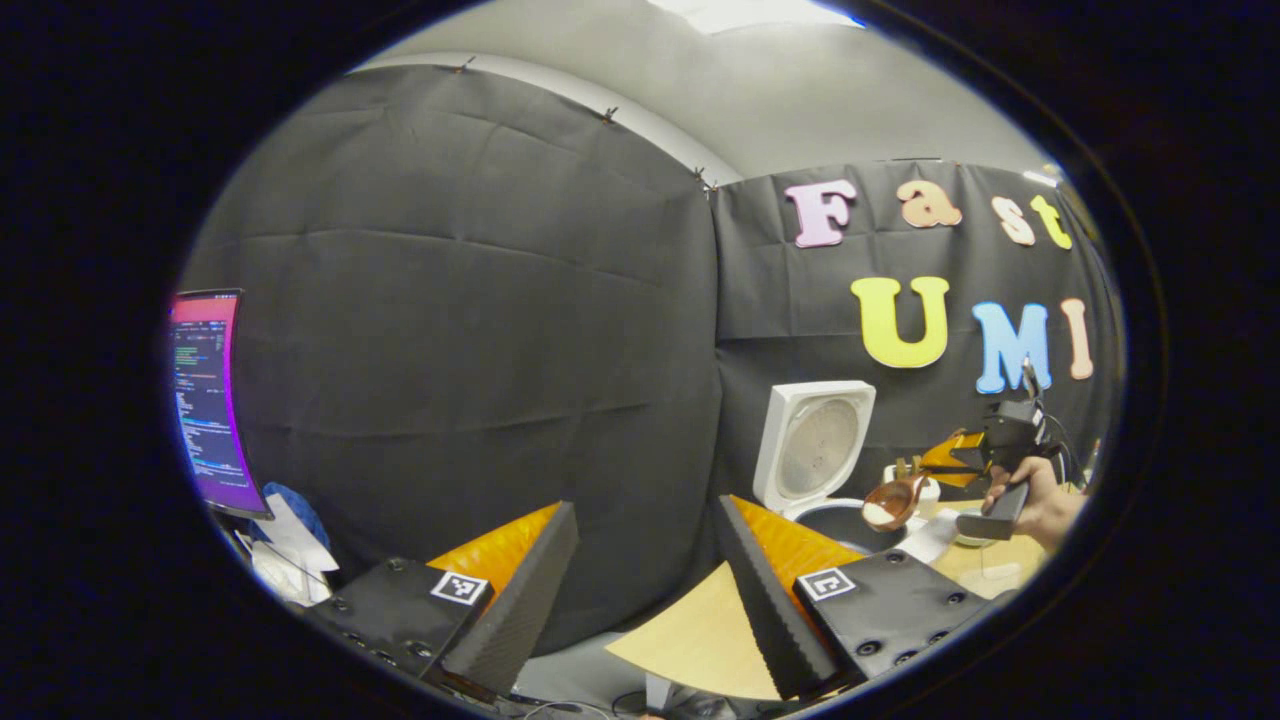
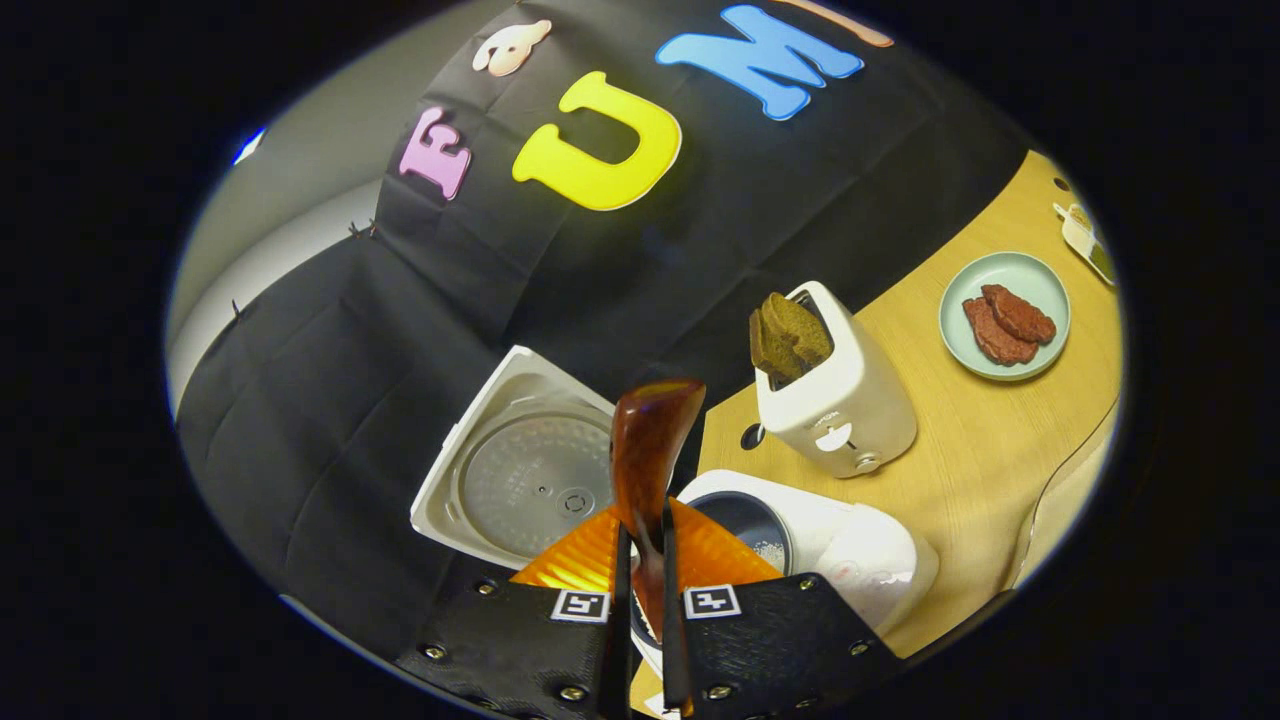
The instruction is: Close the left gripper, press the button to open the rice cooker; take a wooden spoon from the chopstick holder with the right hand, scoop a spoonful of rice and pour it into the rice cooker, then put the wooden spoon back into the chopstick holder.
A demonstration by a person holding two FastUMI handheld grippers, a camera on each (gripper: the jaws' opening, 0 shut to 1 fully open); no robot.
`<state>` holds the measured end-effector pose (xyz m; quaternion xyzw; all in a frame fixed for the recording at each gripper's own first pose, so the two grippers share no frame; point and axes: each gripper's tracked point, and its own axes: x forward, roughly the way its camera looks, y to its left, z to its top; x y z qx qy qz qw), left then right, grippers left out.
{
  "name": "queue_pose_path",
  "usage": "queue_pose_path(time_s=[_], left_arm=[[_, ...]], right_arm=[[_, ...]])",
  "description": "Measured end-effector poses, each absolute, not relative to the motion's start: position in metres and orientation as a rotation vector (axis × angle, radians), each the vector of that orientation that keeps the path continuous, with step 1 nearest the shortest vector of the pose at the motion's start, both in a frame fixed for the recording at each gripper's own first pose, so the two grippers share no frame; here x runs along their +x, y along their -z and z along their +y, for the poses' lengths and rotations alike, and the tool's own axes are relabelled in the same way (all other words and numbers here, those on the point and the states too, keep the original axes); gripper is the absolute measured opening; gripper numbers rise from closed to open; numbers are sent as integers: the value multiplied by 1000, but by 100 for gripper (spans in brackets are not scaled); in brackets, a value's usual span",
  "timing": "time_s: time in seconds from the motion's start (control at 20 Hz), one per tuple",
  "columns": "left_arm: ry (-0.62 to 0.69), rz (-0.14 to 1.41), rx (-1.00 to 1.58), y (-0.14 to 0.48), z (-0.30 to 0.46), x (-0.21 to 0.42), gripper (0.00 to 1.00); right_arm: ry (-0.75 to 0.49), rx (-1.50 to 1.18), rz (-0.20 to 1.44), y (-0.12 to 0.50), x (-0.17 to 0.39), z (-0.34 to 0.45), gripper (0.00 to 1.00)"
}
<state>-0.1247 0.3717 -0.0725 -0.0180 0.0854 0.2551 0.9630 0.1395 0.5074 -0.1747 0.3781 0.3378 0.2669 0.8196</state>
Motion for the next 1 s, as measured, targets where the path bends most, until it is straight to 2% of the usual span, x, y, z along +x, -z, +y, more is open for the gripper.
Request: queue_pose_path(time_s=[0.6,1.0], left_arm=[[-612,210,-62,85,386,-145,97],[-603,197,-62,82,390,-146,99]], right_arm=[[-696,163,592,205,131,557,13],[-746,-206,344,171,135,559,13]])
